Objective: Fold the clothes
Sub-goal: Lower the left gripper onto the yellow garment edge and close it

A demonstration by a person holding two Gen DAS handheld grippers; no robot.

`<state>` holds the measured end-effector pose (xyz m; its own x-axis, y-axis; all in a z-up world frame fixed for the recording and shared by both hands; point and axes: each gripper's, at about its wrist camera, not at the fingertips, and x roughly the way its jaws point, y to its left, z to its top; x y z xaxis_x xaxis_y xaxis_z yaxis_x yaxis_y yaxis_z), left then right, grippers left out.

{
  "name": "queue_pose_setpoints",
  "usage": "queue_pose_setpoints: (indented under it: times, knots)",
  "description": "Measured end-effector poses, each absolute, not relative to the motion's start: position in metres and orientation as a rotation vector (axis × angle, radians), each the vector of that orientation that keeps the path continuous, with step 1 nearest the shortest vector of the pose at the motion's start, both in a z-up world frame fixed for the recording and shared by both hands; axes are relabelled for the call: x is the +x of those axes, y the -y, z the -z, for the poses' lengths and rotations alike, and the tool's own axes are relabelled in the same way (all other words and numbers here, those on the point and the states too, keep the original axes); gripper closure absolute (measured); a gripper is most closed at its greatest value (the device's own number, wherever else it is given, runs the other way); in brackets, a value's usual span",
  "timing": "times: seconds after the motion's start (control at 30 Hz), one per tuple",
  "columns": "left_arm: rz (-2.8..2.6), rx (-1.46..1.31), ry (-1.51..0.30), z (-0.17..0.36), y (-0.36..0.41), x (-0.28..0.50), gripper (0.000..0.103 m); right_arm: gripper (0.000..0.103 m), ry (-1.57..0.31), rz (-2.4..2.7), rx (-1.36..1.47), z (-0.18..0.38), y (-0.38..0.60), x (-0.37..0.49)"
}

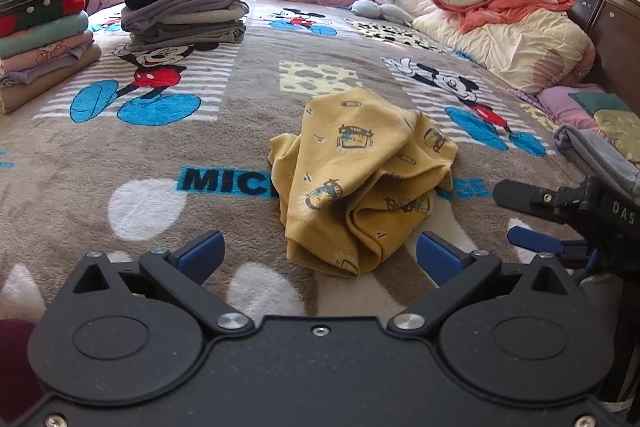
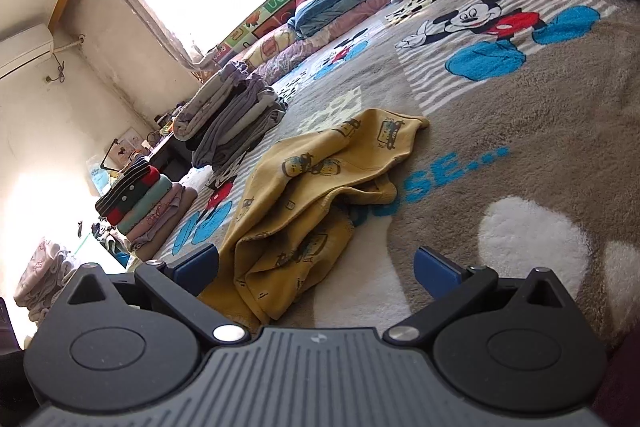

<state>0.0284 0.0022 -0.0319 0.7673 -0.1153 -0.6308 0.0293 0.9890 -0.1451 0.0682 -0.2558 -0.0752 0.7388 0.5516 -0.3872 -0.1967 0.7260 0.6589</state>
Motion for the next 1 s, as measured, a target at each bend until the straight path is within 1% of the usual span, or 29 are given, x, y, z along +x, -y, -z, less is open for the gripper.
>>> queue_pose_setpoints:
  times: [0.33, 0.67, 0.77, 0.83, 0.9, 0.97, 1.0]
  knots:
    - [0.084, 0.032, -0.666, 0.028, 0.019, 0.053, 0.000, 0.000, -0.631, -0.477, 0.742, 0.100, 0.267, 0.093]
    - [0.106, 0.121, -0.632, 0.017, 0.047, 0.099, 0.001, 0.000, -0.591, -0.495, 0.933, 0.119, 0.294, 0.111]
    - [0.114, 0.174, -0.625, 0.016, 0.061, 0.110, 0.002, 0.001, -0.577, -0.502, 0.962, 0.122, 0.298, 0.111]
    - [0.126, 0.200, -0.628, 0.017, 0.069, 0.119, 0.005, 0.006, -0.573, -0.502, 0.970, 0.123, 0.299, 0.111]
    - [0.136, 0.219, -0.634, 0.019, 0.077, 0.127, 0.006, 0.009, -0.569, -0.502, 0.981, 0.125, 0.300, 0.113]
    - [0.137, 0.238, -0.648, 0.024, 0.083, 0.135, 0.010, 0.011, -0.562, -0.504, 0.994, 0.126, 0.302, 0.114]
    - [0.137, 0.247, -0.655, 0.026, 0.085, 0.138, 0.014, 0.012, -0.559, -0.503, 1.000, 0.127, 0.303, 0.114]
